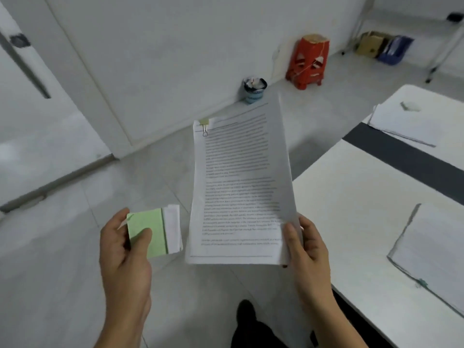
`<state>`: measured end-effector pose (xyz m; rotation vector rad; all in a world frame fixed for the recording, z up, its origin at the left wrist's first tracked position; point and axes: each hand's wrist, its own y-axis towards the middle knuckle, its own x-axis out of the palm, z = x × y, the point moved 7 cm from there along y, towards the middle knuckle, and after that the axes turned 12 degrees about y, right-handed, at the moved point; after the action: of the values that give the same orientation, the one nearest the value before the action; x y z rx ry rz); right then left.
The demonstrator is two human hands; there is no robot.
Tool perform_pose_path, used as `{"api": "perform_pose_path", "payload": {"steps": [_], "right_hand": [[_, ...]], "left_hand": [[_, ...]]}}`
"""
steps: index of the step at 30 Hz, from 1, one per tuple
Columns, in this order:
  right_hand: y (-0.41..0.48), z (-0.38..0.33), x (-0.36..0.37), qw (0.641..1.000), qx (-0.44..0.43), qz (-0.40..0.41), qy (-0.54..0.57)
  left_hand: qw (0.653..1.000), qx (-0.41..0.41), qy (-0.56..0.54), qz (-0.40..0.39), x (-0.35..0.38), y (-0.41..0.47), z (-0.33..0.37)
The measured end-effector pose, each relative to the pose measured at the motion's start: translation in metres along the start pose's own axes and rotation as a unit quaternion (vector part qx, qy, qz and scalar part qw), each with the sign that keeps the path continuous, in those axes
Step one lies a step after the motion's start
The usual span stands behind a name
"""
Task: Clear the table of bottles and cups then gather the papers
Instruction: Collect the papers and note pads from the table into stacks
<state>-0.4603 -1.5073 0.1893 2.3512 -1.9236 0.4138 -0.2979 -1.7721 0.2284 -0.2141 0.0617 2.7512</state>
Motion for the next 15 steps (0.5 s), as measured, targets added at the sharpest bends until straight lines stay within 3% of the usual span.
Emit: {"api": "perform_pose_path", "payload": {"steps": [8,15], "right_hand": [[0.184,0.010,0.055,0.990,-0.044,0.118,0.060],[0.339,-0.017,0.122,0.986,-0.054,0.139,0.077]], "left_hand": [[0.992,0.051,-0.008,-0.114,0.171,0.185,0.031],[0.988,0.082,-0.037,-0.128,0.266,0.340,0.060]]}}
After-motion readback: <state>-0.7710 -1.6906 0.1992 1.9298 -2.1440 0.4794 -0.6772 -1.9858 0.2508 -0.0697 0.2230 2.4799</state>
